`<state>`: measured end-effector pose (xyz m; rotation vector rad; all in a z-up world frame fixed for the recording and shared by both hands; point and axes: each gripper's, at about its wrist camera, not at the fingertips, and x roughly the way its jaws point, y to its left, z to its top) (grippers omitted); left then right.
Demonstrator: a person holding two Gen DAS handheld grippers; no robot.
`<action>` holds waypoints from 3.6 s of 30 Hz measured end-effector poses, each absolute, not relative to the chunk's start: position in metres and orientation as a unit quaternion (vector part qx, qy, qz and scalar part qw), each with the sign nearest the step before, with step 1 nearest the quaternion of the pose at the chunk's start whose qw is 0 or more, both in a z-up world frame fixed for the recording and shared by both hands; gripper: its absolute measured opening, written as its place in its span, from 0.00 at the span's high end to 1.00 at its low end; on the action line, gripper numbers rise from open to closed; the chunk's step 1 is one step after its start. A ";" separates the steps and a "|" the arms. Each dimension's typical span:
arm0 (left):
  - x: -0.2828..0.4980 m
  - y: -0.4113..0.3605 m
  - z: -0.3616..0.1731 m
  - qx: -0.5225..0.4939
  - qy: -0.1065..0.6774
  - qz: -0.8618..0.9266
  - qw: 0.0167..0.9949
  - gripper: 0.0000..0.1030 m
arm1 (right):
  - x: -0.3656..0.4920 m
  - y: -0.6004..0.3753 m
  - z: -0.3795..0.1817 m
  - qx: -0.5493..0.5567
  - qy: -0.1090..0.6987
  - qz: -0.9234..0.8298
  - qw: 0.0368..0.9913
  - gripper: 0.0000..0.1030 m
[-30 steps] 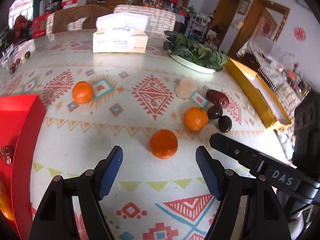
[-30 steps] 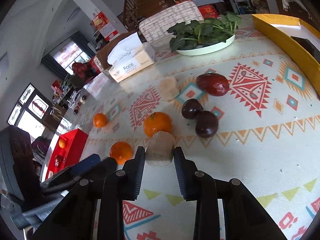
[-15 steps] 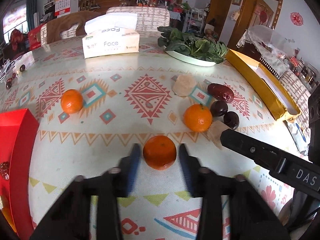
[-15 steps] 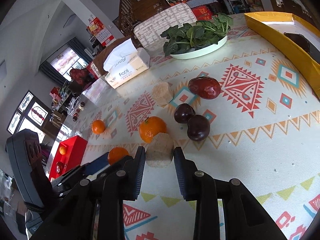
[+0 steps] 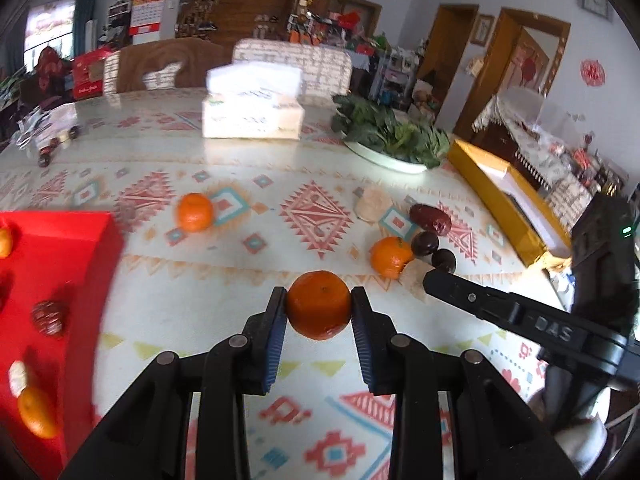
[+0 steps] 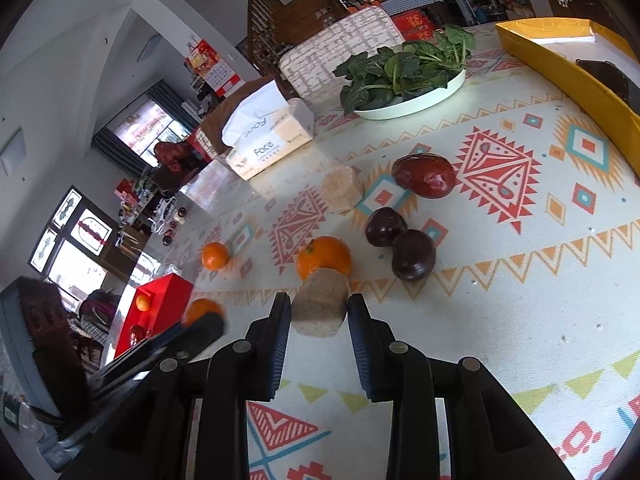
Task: Organize fruits
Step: 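Carry the cake and orange over the red tray and open both tools, then move both tools away from the tray back toward the fruit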
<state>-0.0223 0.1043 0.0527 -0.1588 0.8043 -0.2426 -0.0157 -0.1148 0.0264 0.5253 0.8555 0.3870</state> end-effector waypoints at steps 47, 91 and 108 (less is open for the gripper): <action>-0.122 0.368 0.031 -0.242 0.348 0.035 0.905 0.70 | -0.017 0.220 0.047 0.057 0.476 0.366 0.798 0.68; -0.138 0.232 0.097 -0.110 0.318 0.004 0.942 0.31 | -0.059 -0.014 0.062 0.220 0.426 0.236 0.845 0.38; -0.147 0.167 0.107 -0.033 0.309 -0.004 0.951 0.31 | -0.097 -0.175 0.117 0.140 0.358 0.094 0.918 0.38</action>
